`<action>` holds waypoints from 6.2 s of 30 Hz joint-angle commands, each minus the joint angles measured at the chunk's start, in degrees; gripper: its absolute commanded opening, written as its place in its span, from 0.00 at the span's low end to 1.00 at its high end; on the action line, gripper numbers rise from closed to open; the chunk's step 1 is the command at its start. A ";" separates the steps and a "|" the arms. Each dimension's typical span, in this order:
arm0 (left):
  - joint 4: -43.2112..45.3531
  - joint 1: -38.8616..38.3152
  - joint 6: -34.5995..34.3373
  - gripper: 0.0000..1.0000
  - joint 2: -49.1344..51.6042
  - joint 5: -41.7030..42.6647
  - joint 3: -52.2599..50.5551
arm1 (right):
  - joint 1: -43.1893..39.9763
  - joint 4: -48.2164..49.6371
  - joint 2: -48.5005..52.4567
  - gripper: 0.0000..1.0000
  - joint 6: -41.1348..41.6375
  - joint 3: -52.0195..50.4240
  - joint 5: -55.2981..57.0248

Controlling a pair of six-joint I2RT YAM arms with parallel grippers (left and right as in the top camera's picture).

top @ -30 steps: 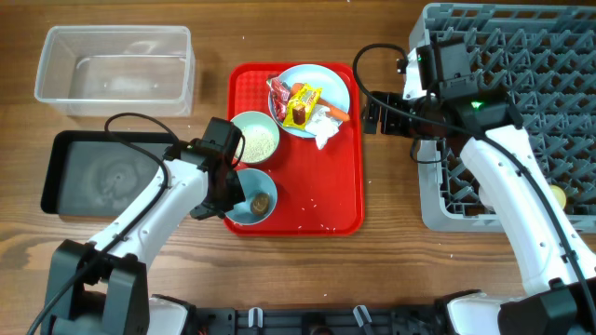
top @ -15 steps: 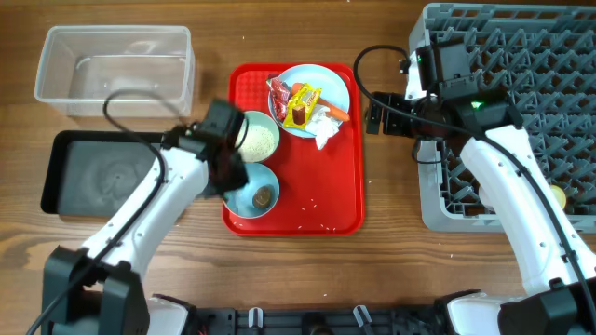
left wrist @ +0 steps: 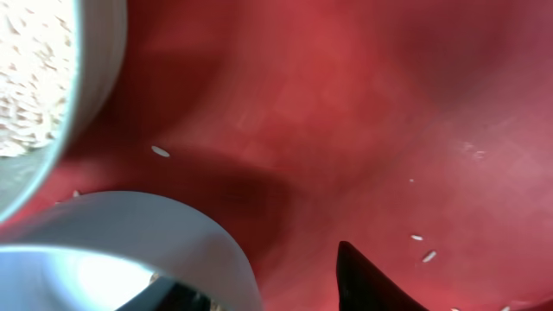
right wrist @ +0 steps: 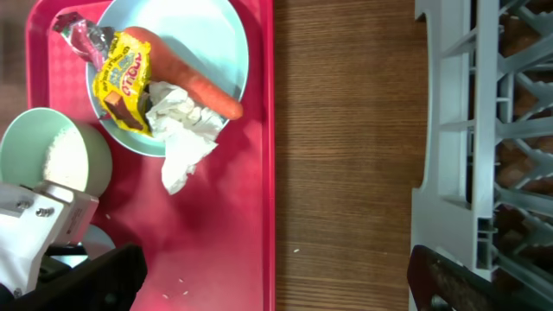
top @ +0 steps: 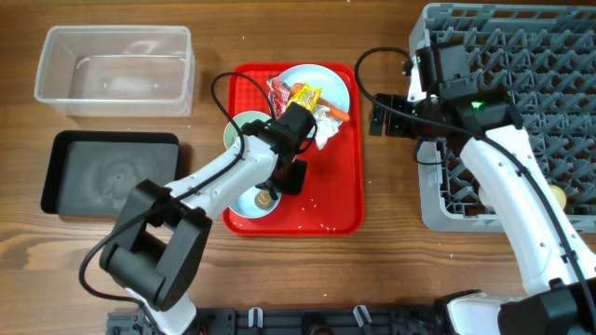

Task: Sort waste into correct bins and load items into the dishwasher rack
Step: 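Tip the blue bowl over the black tray to dump scraps, then set the empty blue bowl back on the red tray, then grasp the white rice bowl and tip rice onto the black tray, then hold the rice bowl tilted over the black tray with left gripper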

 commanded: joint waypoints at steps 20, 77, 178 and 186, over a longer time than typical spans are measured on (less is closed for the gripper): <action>-18.47 11.89 -2.56 0.04 -12.11 2.01 12.44 | 0.07 -0.28 0.37 1.00 -1.01 0.33 1.62; 3.87 -7.19 7.23 0.23 -3.89 -3.04 -0.44 | 0.07 -0.04 0.37 1.00 -1.09 0.33 1.66; -8.98 80.50 27.71 0.04 -3.34 88.74 -3.39 | 0.07 -1.51 0.37 1.00 -1.11 0.28 5.73; -9.05 78.55 30.77 0.04 -4.11 88.28 -3.37 | 0.07 -1.38 0.37 1.00 -1.09 0.28 5.70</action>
